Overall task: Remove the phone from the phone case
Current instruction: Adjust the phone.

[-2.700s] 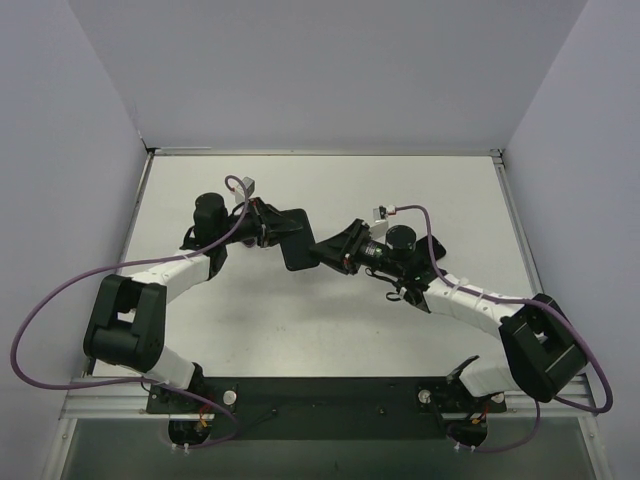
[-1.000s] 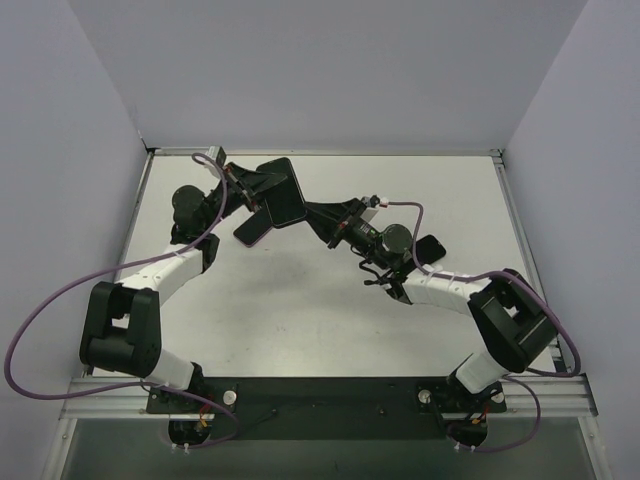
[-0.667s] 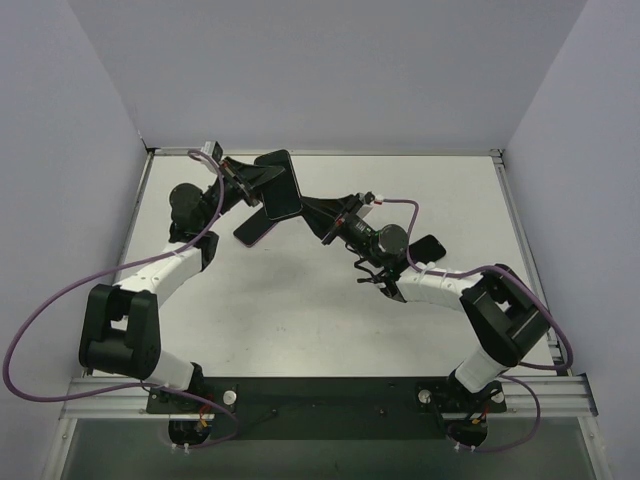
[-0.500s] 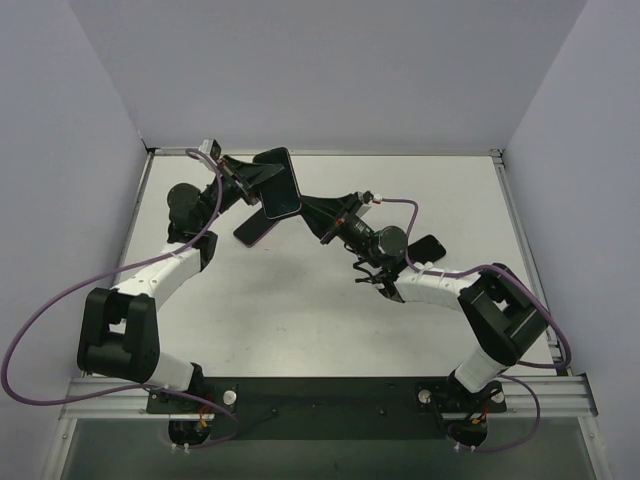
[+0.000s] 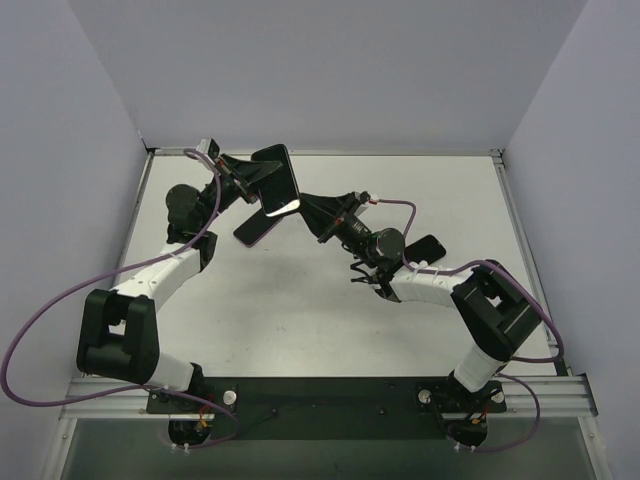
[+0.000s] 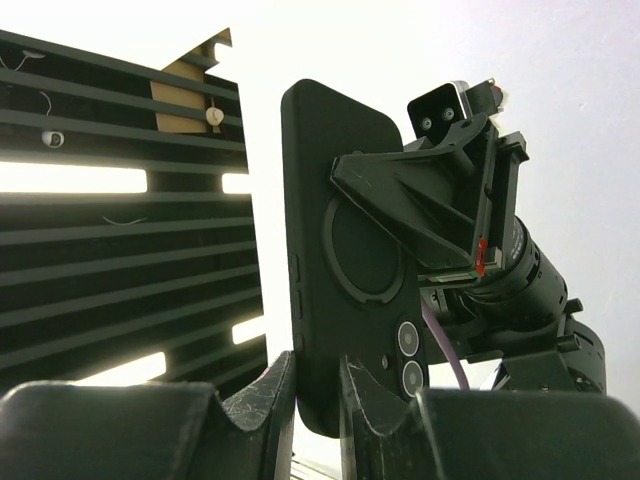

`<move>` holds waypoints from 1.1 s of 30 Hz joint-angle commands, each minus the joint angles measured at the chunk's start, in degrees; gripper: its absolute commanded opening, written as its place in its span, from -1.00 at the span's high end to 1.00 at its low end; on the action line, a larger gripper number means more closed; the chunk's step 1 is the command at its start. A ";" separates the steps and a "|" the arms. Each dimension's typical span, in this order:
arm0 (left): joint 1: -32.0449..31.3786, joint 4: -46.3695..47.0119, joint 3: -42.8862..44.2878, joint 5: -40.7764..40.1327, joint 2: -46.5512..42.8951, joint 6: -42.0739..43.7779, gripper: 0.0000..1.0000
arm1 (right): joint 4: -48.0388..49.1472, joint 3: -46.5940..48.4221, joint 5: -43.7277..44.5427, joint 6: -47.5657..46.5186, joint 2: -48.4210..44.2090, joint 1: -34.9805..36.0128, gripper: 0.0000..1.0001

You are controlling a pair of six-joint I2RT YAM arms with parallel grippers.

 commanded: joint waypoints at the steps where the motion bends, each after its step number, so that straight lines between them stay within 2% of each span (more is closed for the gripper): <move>1: -2.58 22.18 6.79 -2.85 -6.08 -13.15 1.00 | 4.03 -1.98 -0.67 6.71 4.82 1.38 1.00; 10: -2.32 22.19 9.59 -3.03 -7.04 -14.30 1.00 | 4.03 -1.28 -0.76 6.80 6.84 1.82 1.00; 14: -1.44 22.45 8.81 -2.50 -7.83 -14.65 1.00 | 4.03 -1.10 -3.47 3.82 5.35 -0.11 1.00; 18: -0.56 19.66 6.17 1.61 -8.62 -13.69 1.00 | 0.44 -4.77 -5.76 -0.39 0.97 -4.06 0.47; 19: -0.47 17.46 5.56 3.02 -9.58 -11.51 1.00 | -1.49 -5.66 -6.46 -3.19 -1.92 -4.94 0.42; 20: -0.56 14.83 4.86 4.60 -10.20 -9.74 1.00 | -6.64 -6.54 -7.86 -4.78 -3.60 -7.21 0.38; 21: -0.56 8.37 4.59 7.75 -10.90 -7.46 1.00 | -9.65 -7.42 -8.57 -6.54 -5.44 -8.10 0.33; 22: -0.47 4.39 4.50 9.17 -12.39 -2.66 1.00 | -12.90 -7.60 -9.36 -8.82 -9.03 -9.42 0.31; 23: -0.65 0.34 4.67 10.49 -12.84 0.26 1.00 | -20.50 -7.52 -10.59 -13.28 -10.89 -10.39 0.31; 24: -0.74 -7.44 6.24 13.99 -13.11 3.08 1.00 | -24.93 -7.08 -11.12 -16.28 -12.74 -12.14 0.30; 25: -0.82 -11.96 7.30 16.11 -13.02 9.63 1.00 | -29.58 -5.25 -11.56 -19.01 -16.15 -12.94 0.30; 26: -1.17 -15.83 8.70 18.13 -12.76 12.74 1.00 | -38.50 -4.19 -11.48 -24.52 -17.75 -13.56 0.31; 27: -1.79 -21.52 10.37 21.55 -12.50 15.47 1.00 | -42.42 -2.78 -11.22 -27.27 -19.16 -14.43 0.31; 31: -2.76 -34.91 11.00 24.74 -12.32 29.69 1.00 | -60.95 10.10 -12.00 -39.93 -22.95 -15.06 0.25; 33: -3.81 -38.44 10.83 25.80 -11.79 32.10 1.00 | -64.94 14.52 -14.62 -45.54 -22.60 -14.53 0.12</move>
